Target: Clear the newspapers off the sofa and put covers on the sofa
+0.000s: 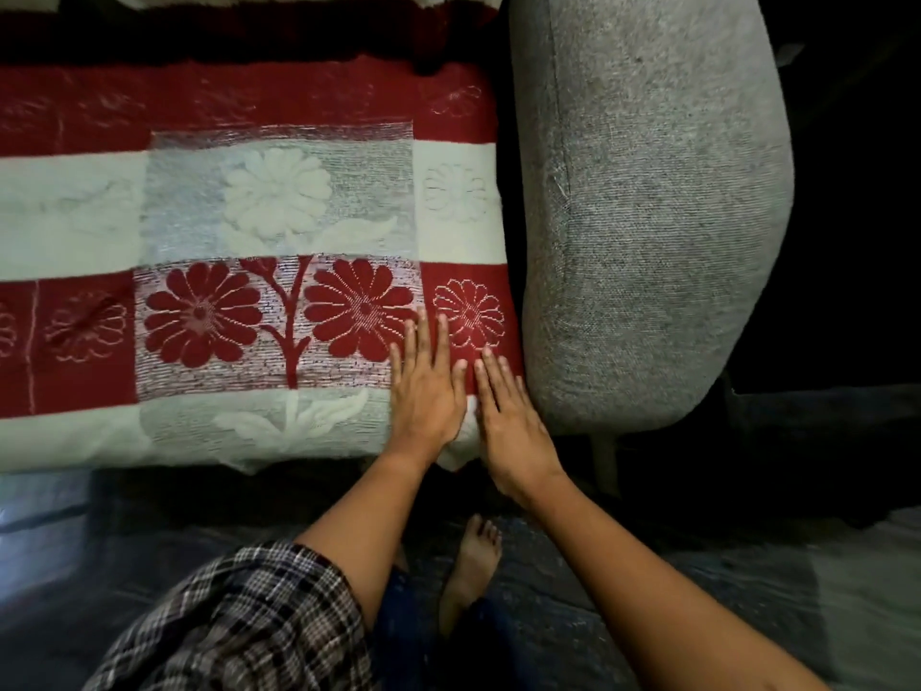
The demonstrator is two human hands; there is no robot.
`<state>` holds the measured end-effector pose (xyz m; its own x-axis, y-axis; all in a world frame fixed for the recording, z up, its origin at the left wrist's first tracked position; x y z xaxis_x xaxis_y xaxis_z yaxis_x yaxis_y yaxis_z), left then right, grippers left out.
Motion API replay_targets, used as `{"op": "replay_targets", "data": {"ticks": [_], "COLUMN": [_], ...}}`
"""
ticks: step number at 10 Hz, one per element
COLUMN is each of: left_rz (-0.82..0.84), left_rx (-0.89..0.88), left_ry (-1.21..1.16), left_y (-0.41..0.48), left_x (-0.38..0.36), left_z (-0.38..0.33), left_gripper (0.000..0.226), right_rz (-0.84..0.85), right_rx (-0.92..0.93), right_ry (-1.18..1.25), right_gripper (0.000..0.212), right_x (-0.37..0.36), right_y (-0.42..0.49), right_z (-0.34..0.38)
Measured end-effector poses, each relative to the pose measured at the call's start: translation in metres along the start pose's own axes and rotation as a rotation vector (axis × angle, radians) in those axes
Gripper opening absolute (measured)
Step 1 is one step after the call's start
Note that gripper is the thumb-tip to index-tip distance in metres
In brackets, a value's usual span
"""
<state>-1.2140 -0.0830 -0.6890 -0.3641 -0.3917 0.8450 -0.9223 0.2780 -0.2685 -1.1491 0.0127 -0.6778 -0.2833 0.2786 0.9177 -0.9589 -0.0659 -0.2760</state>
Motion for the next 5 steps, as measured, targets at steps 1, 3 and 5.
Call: {"op": "replay_targets", "data": {"ticks": [1, 3, 5], "left_rz": [-0.044, -0.016, -0.085], "left_rx": [0.046, 0.148, 0.451], "left_ry": [-0.035, -0.233, -0.791], "left_y": [-0.033, -0.079, -0.096], "left_x": [0.006, 0.001, 0.016], "left_z": [0.003, 0.01, 0.001], "left_gripper": [0.062, 0.054, 0.052], "right_rz": [0.013, 0.208, 0.291], "right_rx": [0.037, 0.167, -0.036], "right_ry": [-0.072, -0.187, 0.093], "right_gripper": [0.064, 0.061, 0.063], "right_x": [0.002, 0.004, 0.027], "right_y": [-0.015, -0.032, -0.042], "right_z": [0.001, 0.008, 0.014]}}
Point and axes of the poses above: each hand's wrist, its own y-axis towards the middle knuckle, its own x-axis out of the back of the hand, z = x × y, the point moved 3 cm from there along y, towards the middle knuckle, and after that the axes turned 7 degrees about -y, right-handed, at the moved point
